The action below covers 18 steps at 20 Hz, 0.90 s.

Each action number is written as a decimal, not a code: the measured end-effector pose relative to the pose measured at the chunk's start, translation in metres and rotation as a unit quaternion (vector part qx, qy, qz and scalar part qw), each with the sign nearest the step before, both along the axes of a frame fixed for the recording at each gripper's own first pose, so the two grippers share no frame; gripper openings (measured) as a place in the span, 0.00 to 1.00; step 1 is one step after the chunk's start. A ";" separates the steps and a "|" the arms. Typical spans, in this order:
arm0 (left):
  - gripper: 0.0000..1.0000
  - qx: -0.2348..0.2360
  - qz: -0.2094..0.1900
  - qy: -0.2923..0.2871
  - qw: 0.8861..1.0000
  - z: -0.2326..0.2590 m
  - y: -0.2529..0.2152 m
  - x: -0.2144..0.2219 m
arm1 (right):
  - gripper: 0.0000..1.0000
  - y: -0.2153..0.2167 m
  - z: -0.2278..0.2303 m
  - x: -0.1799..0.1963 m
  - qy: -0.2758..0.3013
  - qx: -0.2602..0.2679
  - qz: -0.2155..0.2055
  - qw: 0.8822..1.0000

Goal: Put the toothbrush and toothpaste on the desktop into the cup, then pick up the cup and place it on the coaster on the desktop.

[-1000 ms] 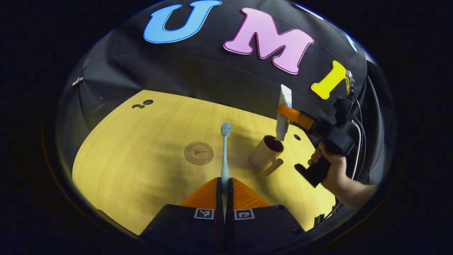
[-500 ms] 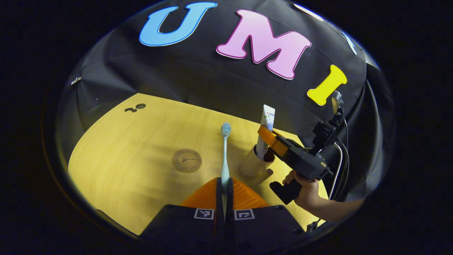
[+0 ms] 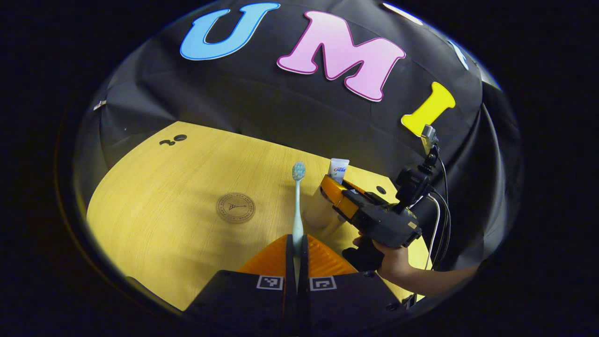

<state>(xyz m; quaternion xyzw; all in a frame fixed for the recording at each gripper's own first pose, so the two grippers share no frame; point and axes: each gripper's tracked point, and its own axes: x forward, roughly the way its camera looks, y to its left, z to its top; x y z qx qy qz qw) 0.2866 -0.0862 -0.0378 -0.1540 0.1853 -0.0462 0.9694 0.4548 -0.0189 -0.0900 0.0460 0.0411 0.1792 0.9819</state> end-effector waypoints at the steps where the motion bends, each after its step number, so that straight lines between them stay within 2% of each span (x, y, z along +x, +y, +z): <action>1: 0.06 0.001 0.000 -0.004 1.000 0.001 -0.001 0.001 | 0.61 -0.001 0.006 -0.001 -0.002 0.004 0.000 1.000; 3: 0.06 0.007 -0.002 -0.022 1.000 0.011 -0.005 0.004 | 0.72 -0.010 0.011 -0.008 -0.003 0.004 -0.003 1.000; 5: 0.06 0.012 -0.010 -0.045 0.999 0.026 -0.014 0.011 | 0.99 -0.025 0.016 -0.019 -0.003 -0.003 -0.016 1.000; 11: 0.06 -0.013 -0.040 -0.130 0.991 0.079 -0.048 0.059 | 0.98 -0.085 0.020 -0.049 0.011 -0.016 -0.064 0.998; 15: 0.07 -0.018 -0.062 -0.190 0.980 0.106 -0.068 0.099 | 0.98 -0.123 0.015 -0.059 0.032 -0.018 -0.090 0.995; 18: 0.06 -0.027 -0.061 -0.231 0.971 0.110 -0.075 0.130 | 0.98 -0.145 0.008 -0.065 0.050 -0.024 -0.104 0.993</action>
